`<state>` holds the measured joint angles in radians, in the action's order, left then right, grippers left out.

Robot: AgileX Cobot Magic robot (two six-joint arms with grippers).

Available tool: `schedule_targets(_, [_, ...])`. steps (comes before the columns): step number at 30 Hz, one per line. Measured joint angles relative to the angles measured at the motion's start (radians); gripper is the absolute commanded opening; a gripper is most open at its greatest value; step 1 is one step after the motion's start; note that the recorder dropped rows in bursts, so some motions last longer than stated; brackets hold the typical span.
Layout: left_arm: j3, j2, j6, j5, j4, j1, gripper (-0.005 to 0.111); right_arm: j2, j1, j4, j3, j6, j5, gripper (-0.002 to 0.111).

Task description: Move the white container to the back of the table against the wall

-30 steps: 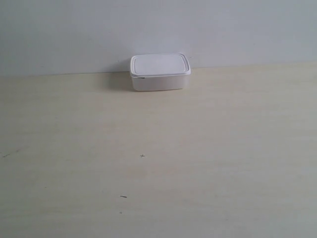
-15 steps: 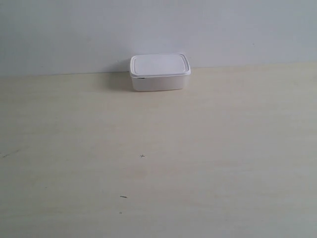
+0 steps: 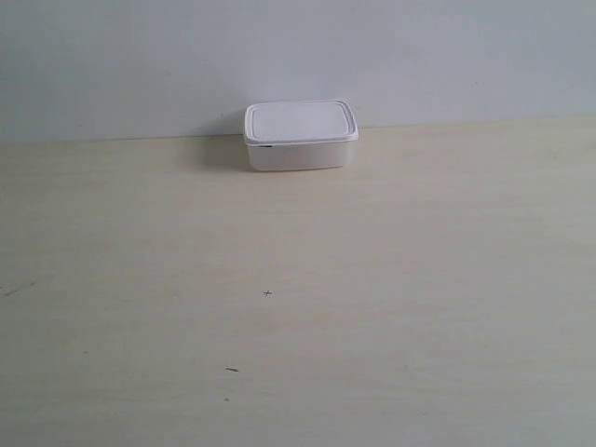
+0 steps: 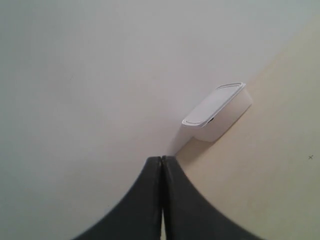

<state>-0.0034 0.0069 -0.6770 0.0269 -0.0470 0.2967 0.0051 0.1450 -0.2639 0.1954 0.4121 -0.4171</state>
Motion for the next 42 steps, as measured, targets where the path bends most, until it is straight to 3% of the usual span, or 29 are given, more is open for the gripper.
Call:
schedule_targets(7, [0.000, 0.000, 0.000, -0.001, 0.003, -0.016, 0.000, 0.000, -0.072, 0.003, -0.165, 0.000, 0.141, 0.000])
schedule_targets(19, [0.000, 0.000, 0.000, -0.001, 0.004, -0.016, 0.000, 0.000, -0.072, -0.050, -0.190, 0.000, 0.230, 0.000])
schedule_targets(34, [0.000, 0.000, 0.000, -0.001, 0.006, -0.016, 0.000, 0.000, -0.072, -0.052, -0.190, 0.000, 0.224, 0.000])
schedule_targets(42, [0.000, 0.000, 0.000, 0.043, 0.006, -0.016, 0.000, 0.000, -0.072, 0.041, -0.190, 0.000, 0.144, 0.000])
